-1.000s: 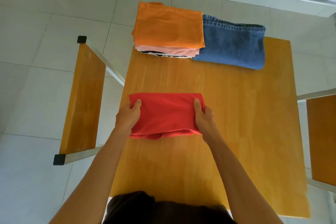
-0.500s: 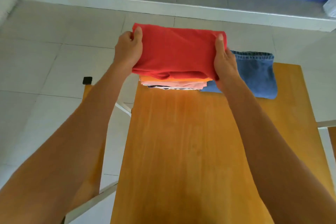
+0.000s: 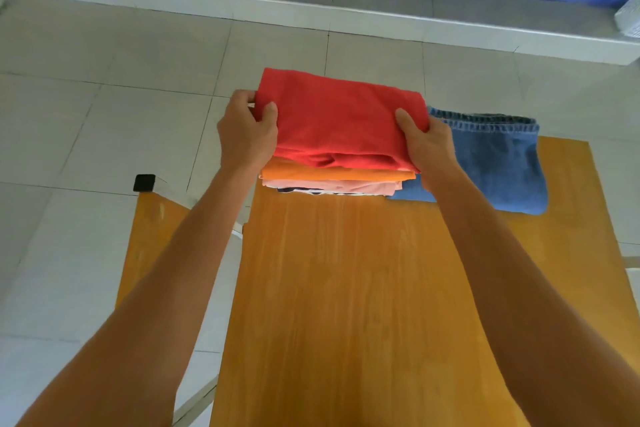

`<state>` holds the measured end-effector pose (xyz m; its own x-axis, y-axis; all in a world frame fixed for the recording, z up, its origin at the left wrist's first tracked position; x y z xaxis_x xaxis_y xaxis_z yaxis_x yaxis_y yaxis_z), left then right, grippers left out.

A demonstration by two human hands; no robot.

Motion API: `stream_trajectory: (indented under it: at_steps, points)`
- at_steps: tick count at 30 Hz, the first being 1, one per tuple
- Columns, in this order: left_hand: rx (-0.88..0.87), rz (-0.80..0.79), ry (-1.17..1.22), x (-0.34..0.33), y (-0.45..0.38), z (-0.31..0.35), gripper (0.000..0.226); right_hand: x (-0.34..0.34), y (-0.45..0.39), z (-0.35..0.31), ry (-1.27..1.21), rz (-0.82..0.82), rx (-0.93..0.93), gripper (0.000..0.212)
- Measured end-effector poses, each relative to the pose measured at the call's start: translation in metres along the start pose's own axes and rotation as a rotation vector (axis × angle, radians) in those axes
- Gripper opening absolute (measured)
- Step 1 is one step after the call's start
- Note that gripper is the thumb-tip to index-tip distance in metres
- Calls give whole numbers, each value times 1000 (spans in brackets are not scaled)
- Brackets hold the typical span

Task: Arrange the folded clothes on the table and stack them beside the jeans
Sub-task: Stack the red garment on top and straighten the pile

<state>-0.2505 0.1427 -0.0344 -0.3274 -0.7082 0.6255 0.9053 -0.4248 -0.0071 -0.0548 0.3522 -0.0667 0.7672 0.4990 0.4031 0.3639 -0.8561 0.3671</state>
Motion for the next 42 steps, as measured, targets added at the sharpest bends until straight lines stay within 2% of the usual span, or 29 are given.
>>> stream_trajectory:
  at_steps: [3,7,10,12,13,15,16,18,20,22,24,28,32,33,35,37,39,42]
  points:
    - [20,-27,-41,-14,19,-26,29,-4,2,10,73,-27,15,38]
    - [0,99,2,-9,22,-29,25,0,1,1,32,-36,36,37]
    - [53,8,-22,-14,18,-33,30,-3,1,5,69,-32,2,39]
    - [43,8,-71,-11,16,-32,36,1,6,3,99,57,-31,44]
    - [4,46,-119,-8,15,-28,38,6,7,-1,141,158,-4,44]
    - [-137,148,-224,-5,16,-13,35,12,14,-15,284,372,173,41]
    - [-230,182,-246,-7,15,-1,33,7,19,-24,351,418,295,41]
    - [-387,153,-299,-24,12,21,36,-21,26,-40,520,345,517,46]
    - [-478,-5,-427,-54,10,29,45,-57,30,-41,770,171,677,51]
    - [-527,-162,-605,-79,13,18,56,-78,26,-30,968,25,708,55]
    - [-543,-211,-688,-86,15,0,62,-77,16,-15,1040,-38,649,60]
    - [-462,-209,-584,-79,9,-16,71,-50,-4,-6,1004,-49,458,71]
    - [-386,-257,-483,-74,1,-26,65,-29,-12,-13,964,-28,270,67]
    - [-382,-262,-484,-74,-1,-26,64,-29,-11,-19,959,22,293,66]
    - [-396,-257,-505,-76,-1,-25,64,-43,-1,-29,964,102,452,63]
    - [-421,-251,-517,-76,-1,-27,65,-67,12,-29,979,66,570,62]
    - [-424,-284,-489,-77,-6,-32,66,-84,18,-19,1014,6,562,64]
    - [-388,-337,-412,-78,-13,-41,68,-91,18,-6,1032,22,522,65]
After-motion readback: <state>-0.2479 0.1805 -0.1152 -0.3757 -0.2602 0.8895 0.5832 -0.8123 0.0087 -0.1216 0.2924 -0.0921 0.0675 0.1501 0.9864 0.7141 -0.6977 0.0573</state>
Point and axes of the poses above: each hand's wrist, its own y-axis away from the middle knuckle, its own x-axis out of the back of the hand, z = x × y, the point moved 4 cm from there along -y, towards the middle knuckle, and after that the axes turned 2 degrees about -x, right-handed, at the moved point
